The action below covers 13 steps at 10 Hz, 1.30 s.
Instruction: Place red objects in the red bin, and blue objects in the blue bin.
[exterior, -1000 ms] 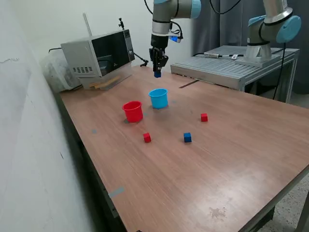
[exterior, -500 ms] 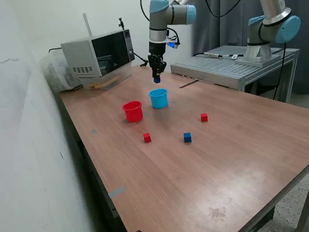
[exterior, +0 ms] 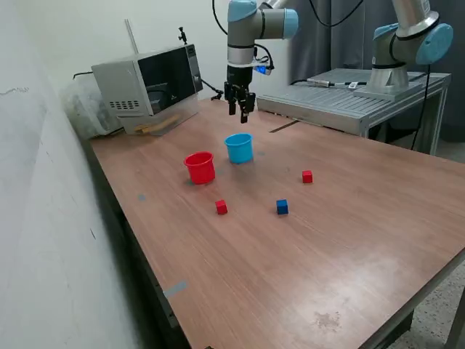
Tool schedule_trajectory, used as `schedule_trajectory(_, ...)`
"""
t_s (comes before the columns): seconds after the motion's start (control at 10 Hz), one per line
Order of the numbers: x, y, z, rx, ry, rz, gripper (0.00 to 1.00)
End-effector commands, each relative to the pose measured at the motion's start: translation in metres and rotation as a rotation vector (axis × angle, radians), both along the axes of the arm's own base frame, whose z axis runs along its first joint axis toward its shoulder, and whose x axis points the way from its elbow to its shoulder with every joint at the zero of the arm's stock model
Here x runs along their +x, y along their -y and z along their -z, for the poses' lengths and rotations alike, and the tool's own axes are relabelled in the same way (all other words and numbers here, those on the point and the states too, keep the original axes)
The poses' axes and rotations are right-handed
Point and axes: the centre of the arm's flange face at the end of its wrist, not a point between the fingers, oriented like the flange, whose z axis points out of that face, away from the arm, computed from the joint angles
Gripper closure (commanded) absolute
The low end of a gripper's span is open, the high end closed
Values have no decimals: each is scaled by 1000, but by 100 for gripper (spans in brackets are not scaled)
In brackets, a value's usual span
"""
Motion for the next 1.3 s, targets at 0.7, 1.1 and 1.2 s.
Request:
schedule_trajectory(0.7,153,212,10,0,130,-436,0)
schedule_trajectory(1.1,219,228,16,8,168,-497,0)
schedule_trajectory(1.2,223,234,15,9,167,-512,0)
